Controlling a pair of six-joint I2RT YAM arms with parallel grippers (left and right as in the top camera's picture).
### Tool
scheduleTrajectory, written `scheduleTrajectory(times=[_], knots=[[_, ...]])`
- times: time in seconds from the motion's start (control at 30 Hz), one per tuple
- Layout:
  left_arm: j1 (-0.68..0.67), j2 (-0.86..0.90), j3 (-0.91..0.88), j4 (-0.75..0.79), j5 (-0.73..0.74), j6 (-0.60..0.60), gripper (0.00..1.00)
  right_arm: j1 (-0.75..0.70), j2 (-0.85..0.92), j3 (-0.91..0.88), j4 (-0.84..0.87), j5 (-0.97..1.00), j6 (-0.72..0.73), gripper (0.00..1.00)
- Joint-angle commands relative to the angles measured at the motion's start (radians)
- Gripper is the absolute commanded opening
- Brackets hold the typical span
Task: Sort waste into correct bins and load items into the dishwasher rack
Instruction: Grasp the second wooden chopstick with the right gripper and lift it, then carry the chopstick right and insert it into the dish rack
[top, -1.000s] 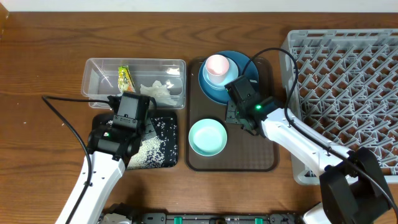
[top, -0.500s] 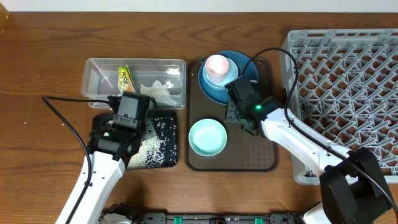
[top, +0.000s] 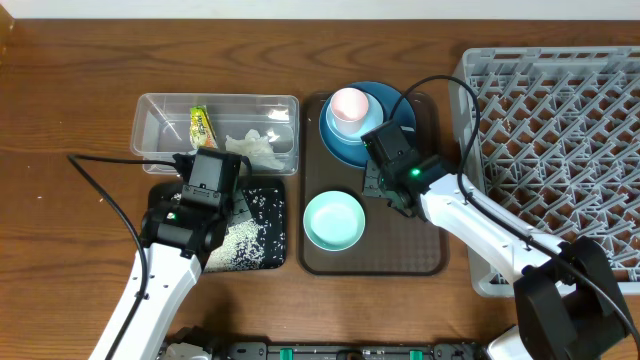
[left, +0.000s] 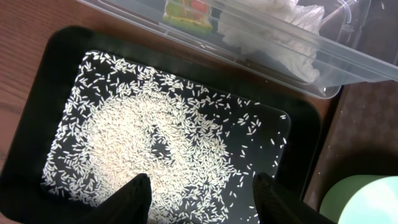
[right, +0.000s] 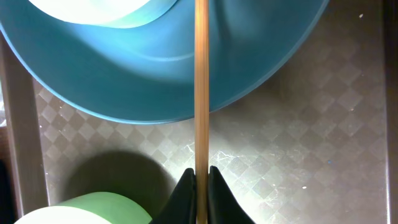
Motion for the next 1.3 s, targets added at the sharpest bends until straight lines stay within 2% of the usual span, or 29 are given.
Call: scheduleTrajectory(times=[0.0,0.43,0.77,0.93,1.27], knots=[[0.004,0.006,0.005,-0.003,-0.020,-0.006,0.56,0.011,0.003,-0.007,0.001,0.018,0.002,0.01],[0.004,0.006,0.005,-0.003,-0.020,-0.006,0.56,-0.014,-0.060,-0.006,-0.026,0.018,-0.081,0.01],[0.004,0.006,0.005,-0.003,-0.020,-0.006,0.56,-0.098,-0.263,-0.006,-0.157,0.029,-0.262,0.01],[0.004,0.006,0.005,-0.003,-0.020,-0.006,0.56,-0.176,-0.367,-0.006,-0.259,0.048,-0.460,0.01],[0.004,0.006,0.005,-0.002,-0.019,-0.006,0.56,-0.312,-0.409,-0.006,-0.429,0.124,-0.610,0.01]])
